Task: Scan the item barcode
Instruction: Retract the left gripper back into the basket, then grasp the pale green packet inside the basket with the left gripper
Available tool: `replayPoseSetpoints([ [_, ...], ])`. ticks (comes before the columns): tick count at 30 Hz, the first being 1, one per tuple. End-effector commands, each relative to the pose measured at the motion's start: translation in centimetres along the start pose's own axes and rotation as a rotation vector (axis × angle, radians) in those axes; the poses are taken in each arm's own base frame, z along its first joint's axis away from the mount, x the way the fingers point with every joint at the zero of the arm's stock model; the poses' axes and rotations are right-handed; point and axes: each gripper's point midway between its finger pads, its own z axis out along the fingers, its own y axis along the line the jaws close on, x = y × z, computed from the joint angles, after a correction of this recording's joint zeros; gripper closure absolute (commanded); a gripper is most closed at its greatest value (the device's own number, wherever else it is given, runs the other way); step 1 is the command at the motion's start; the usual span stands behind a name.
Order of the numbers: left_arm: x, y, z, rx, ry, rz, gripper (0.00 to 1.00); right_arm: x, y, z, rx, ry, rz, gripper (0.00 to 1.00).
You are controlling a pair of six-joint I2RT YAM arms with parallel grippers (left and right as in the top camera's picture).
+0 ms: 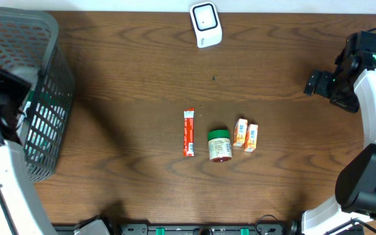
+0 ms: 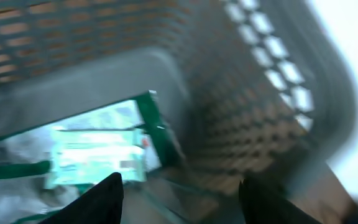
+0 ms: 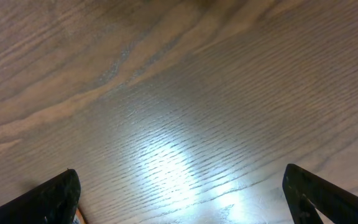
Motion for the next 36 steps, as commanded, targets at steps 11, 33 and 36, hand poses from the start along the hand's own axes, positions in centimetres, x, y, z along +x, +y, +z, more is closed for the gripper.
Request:
replayPoseSetpoints([
  [11,5.6,8.0,12.3,-0.298,0.338,-0.072,0.30,-0.4,0.0,-0.7,0.004,-0.024,-0.009,0.01],
  [33,14.2,13.4,20.3,-0.455,0.632,-0.042,0.39,-0.4,0.0,-0.7,0.004,-0.024,-0.009,0.01],
  [36,14.1,13.3,20.3,-0.453,0.629,-0.042,0.71,-0.4,0.0,-0.7,0.004,-0.024,-0.009,0.01],
])
